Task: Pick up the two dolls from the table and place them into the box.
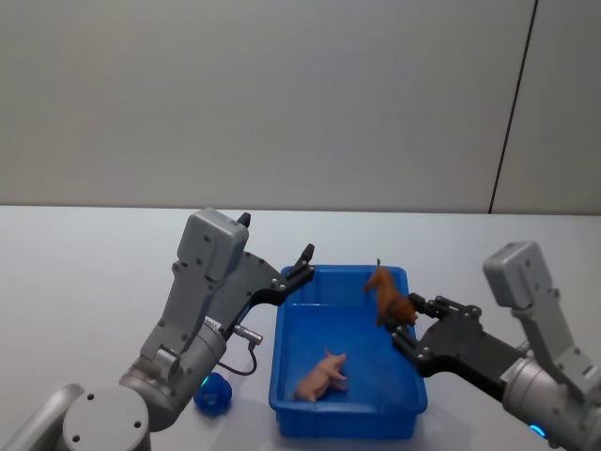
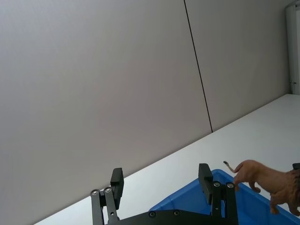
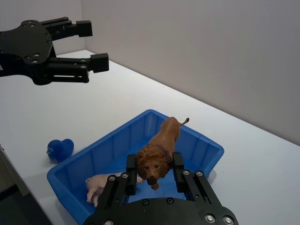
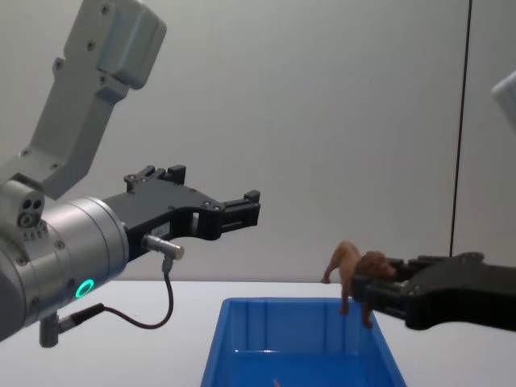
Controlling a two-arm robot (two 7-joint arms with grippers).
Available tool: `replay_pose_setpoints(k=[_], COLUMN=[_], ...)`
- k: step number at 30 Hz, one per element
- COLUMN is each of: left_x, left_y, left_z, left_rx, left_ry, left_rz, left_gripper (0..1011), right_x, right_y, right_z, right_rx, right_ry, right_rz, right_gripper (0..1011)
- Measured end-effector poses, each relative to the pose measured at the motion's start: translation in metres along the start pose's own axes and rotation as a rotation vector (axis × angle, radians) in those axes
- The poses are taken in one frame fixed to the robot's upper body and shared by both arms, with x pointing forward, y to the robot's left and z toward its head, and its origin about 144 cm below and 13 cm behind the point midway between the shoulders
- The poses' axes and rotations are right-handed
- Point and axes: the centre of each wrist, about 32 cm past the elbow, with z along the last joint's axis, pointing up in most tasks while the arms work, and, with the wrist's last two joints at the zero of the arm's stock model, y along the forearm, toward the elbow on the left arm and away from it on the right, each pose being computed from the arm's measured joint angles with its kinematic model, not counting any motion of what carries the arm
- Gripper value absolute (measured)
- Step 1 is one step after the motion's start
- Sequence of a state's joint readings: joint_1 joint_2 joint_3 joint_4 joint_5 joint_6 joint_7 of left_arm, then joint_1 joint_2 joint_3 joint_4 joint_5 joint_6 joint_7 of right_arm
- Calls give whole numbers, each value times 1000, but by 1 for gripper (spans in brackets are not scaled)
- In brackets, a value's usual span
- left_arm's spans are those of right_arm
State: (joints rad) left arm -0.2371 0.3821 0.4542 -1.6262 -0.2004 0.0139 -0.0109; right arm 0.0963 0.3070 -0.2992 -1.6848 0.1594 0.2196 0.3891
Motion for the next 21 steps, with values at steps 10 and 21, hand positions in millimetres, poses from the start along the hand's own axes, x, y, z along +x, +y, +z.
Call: replay_pose_setpoints(k=[10, 21], left_x=[0, 0], left_y=[0, 0], left_z=[0, 0], left_rx=[0, 0], left_ry=[0, 0], left_rz=[0, 0], left_gripper=[1001, 1001], right_x=[-3, 5], right_y=[14, 14], right_z=[-3, -6], right_rx=[-21, 21], right_ry=[-27, -35], right_rz=[11, -16], right_gripper=[694, 1001])
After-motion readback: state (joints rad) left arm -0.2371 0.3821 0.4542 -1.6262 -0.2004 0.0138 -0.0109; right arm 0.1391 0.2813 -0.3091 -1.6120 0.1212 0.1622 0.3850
